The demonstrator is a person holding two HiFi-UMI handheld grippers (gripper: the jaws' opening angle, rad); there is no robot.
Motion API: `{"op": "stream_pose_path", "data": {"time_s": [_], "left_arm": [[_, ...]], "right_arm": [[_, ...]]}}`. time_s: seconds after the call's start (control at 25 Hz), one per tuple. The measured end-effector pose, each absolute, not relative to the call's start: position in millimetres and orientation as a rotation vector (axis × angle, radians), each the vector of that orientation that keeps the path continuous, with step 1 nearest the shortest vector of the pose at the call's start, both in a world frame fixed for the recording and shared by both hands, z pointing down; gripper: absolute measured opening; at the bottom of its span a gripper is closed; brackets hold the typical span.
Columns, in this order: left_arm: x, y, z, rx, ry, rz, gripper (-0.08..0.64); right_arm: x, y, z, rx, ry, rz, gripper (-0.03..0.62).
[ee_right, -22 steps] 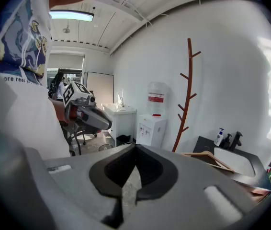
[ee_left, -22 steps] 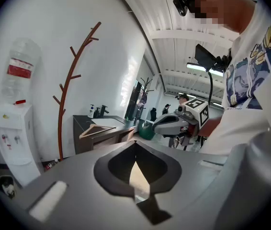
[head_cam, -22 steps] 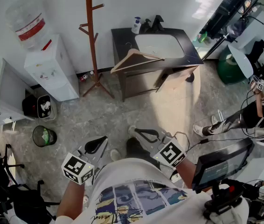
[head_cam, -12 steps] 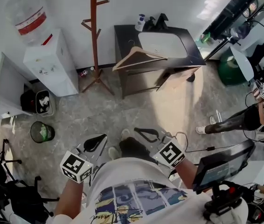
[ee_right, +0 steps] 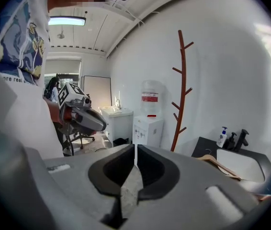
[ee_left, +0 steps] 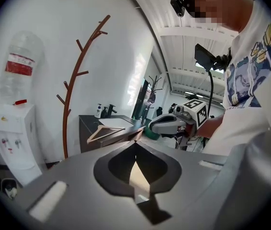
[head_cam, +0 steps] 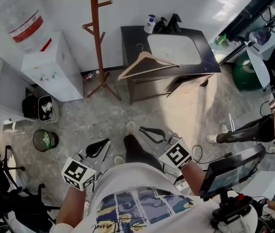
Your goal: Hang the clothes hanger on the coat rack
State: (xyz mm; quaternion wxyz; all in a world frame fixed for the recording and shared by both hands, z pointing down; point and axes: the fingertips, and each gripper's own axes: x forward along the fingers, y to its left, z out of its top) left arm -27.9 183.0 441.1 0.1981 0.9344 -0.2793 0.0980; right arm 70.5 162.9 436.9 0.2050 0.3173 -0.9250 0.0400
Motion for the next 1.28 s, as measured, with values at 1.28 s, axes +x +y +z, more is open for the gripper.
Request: {"op": "stream_pose_path", "data": {"time_s": [1.28], "left_arm": [[111.2, -85.4, 414.4, 2.640, -0.740, 0.394, 0.020]], "right_arm": [[340.8, -227.3, 630.7, 0.697, -2.091, 0.179, 0.133]]}}
